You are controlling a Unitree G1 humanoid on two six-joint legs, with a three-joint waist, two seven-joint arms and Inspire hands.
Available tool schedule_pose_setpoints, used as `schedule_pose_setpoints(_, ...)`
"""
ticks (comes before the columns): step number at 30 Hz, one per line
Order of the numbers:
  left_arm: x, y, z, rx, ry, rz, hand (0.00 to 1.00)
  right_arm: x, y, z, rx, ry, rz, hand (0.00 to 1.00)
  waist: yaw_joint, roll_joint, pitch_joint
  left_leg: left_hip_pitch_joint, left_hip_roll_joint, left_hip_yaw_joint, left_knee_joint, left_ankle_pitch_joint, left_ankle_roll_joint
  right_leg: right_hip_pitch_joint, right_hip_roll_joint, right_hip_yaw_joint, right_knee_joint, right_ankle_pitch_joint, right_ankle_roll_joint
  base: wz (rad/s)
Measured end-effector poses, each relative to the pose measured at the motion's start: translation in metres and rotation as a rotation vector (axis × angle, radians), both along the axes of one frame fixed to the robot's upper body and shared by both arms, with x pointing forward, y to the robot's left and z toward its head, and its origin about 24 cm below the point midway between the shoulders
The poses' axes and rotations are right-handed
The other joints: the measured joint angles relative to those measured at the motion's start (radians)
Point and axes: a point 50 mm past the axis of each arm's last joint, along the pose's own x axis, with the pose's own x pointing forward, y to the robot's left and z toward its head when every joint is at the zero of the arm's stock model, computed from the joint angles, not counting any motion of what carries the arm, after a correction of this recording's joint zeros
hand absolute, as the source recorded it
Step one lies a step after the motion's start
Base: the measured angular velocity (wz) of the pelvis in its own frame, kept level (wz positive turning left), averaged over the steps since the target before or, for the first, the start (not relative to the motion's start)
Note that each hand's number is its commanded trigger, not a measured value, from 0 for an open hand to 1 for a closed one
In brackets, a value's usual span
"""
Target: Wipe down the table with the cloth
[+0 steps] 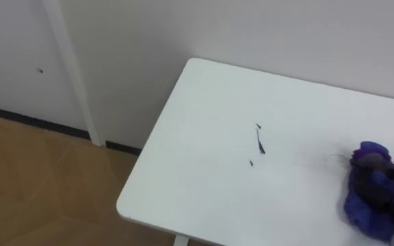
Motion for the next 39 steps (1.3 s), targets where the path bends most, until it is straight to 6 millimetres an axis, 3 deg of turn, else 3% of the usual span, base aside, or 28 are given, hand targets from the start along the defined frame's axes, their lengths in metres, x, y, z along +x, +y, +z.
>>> schedule_pose_setpoints(4, -0.004, 0.000, 0.000, -0.001, 0.009, 0.003, 0.00, -0.003, -0.003, 0.002, -0.011, 0.008, -0.013, 1.00, 0.011, -0.006, 0.0021, 0.008, 0.000, 0.010, -0.001, -0.001, 0.000, 0.003, 0.001, 0.010, -0.001, -0.003, -0.001, -0.10)
schedule_pose_setpoints(8, -0.007, -0.005, -0.003, -0.021, 0.028, -0.011, 0.00, 0.018, 0.007, 0.007, -0.021, 0.056, 0.049, 1.00, 0.063, -0.007, 0.0068, 0.012, 0.002, 0.040, -0.005, -0.002, -0.001, -0.018, 0.011, 0.053, 0.010, 0.000, -0.006, -0.31)
schedule_pose_setpoints(10, -0.005, -0.008, -0.004, -0.035, 0.036, -0.034, 0.00, 0.039, 0.020, 0.013, -0.047, 0.078, 0.148, 1.00, 0.075, -0.012, 0.0164, 0.008, 0.003, 0.047, -0.005, -0.001, -0.003, -0.030, 0.012, 0.058, 0.023, 0.001, -0.006, -0.25)
schedule_pose_setpoints(11, -0.002, -0.011, -0.005, -0.045, 0.034, -0.055, 0.00, 0.060, 0.034, 0.019, -0.072, 0.089, 0.250, 1.00, 0.093, -0.015, 0.0234, 0.003, 0.004, 0.053, -0.006, 0.000, -0.004, -0.040, 0.015, 0.067, 0.025, 0.003, -0.010, -0.17)
schedule_pose_setpoints(13, 0.002, -0.014, -0.006, -0.064, 0.036, -0.088, 0.00, 0.095, 0.063, 0.031, -0.109, 0.090, 0.425, 1.00, 0.115, -0.017, 0.0274, -0.012, 0.005, 0.053, -0.006, 0.003, -0.008, -0.054, 0.015, 0.065, 0.025, 0.006, -0.013, -0.07)
schedule_pose_setpoints(15, 0.014, -0.015, -0.006, -0.082, 0.017, -0.119, 0.00, 0.137, 0.104, 0.052, -0.161, 0.064, 0.648, 1.00, 0.164, -0.029, 0.0353, -0.032, 0.007, 0.038, -0.003, 0.006, -0.013, -0.071, 0.018, 0.055, 0.023, 0.007, -0.016, 0.17)
schedule_pose_setpoints(18, 0.014, -0.015, -0.007, -0.098, 0.026, -0.138, 0.00, 0.172, 0.126, 0.076, -0.161, 0.028, 0.755, 1.00, 0.227, -0.041, 0.0367, -0.048, 0.008, 0.006, 0.001, 0.008, -0.015, -0.082, 0.019, 0.022, 0.015, 0.008, -0.018, 0.38)
schedule_pose_setpoints(21, 0.003, -0.015, -0.007, -0.108, 0.054, -0.132, 0.00, 0.182, 0.121, 0.077, -0.105, 0.045, 0.721, 1.00, 0.252, -0.045, 0.0336, -0.062, 0.007, -0.048, 0.004, 0.009, -0.015, -0.072, 0.012, -0.033, 0.011, 0.008, -0.018, 0.64)
schedule_pose_setpoints(25, -0.005, -0.013, -0.007, -0.108, 0.083, -0.121, 0.00, 0.172, 0.105, 0.062, -0.001, 0.068, 0.637, 1.00, 0.247, -0.040, 0.0337, -0.072, 0.002, -0.064, 0.004, 0.011, -0.015, -0.060, 0.000, -0.038, -0.002, 0.005, -0.012, 0.39)
schedule_pose_setpoints(27, -0.006, -0.009, -0.005, -0.105, 0.086, -0.122, 0.00, 0.162, 0.096, 0.053, 0.084, 0.034, 0.585, 1.00, 0.215, -0.030, 0.0308, -0.059, -0.001, -0.062, 0.003, 0.011, -0.015, -0.043, -0.006, -0.050, 0.000, 0.005, -0.012, 0.14)
schedule_pose_setpoints(31, 0.002, -0.003, -0.002, -0.081, 0.052, -0.115, 0.00, 0.129, 0.074, 0.032, 0.184, -0.003, 0.446, 1.00, 0.181, -0.031, 0.0253, -0.031, -0.003, -0.053, -0.002, 0.011, -0.014, -0.035, -0.009, -0.037, 0.014, -0.002, -0.001, -0.07)
schedule_pose_setpoints(32, 0.002, -0.003, -0.002, -0.074, 0.052, -0.115, 0.00, 0.114, 0.067, 0.024, 0.213, -0.031, 0.395, 1.00, 0.156, -0.026, 0.0237, -0.019, -0.002, -0.062, -0.003, 0.011, -0.014, -0.033, -0.010, -0.039, 0.028, -0.005, 0.002, -0.16)
schedule_pose_setpoints(34, 0.000, -0.003, -0.002, -0.067, 0.048, -0.114, 0.00, 0.092, 0.055, 0.015, 0.240, -0.065, 0.315, 1.00, 0.137, -0.020, 0.0184, 0.006, -0.002, -0.062, -0.004, 0.011, -0.014, -0.029, -0.007, -0.024, 0.017, -0.010, 0.007, -0.42)
schedule_pose_setpoints(35, -0.004, 0.000, 0.000, -0.059, 0.045, -0.096, 0.00, 0.082, 0.049, 0.011, 0.244, -0.074, 0.276, 1.00, 0.125, -0.022, 0.0174, 0.022, -0.006, -0.062, -0.003, 0.011, -0.014, -0.042, 0.009, 0.003, -0.041, 0.014, 0.002, -0.65)
schedule_pose_setpoints(37, -0.013, 0.003, 0.001, -0.049, 0.052, -0.057, 0.00, 0.059, 0.036, 0.004, 0.234, -0.060, 0.199, 1.00, 0.082, -0.016, 0.0017, 0.038, -0.004, -0.056, 0.001, 0.010, -0.015, -0.039, 0.002, -0.034, -0.030, 0.028, -0.011, -0.26)
schedule_pose_setpoints(38, -0.016, 0.005, 0.002, -0.041, 0.055, -0.048, 0.00, 0.041, 0.027, -0.001, 0.229, -0.051, 0.133, 1.00, 0.037, -0.013, -0.0053, 0.045, -0.002, -0.031, 0.007, 0.010, -0.016, -0.017, 0.001, -0.030, -0.029, 0.030, -0.012, 0.32)
schedule_pose_setpoints(39, -0.016, 0.005, 0.002, -0.034, 0.054, -0.046, 0.00, 0.024, 0.016, -0.003, 0.235, -0.062, 0.051, 1.00, 0.008, -0.009, -0.0052, 0.062, 0.002, 0.016, 0.007, 0.010, -0.016, -0.005, 0.003, -0.005, -0.029, 0.029, -0.011, 0.28)
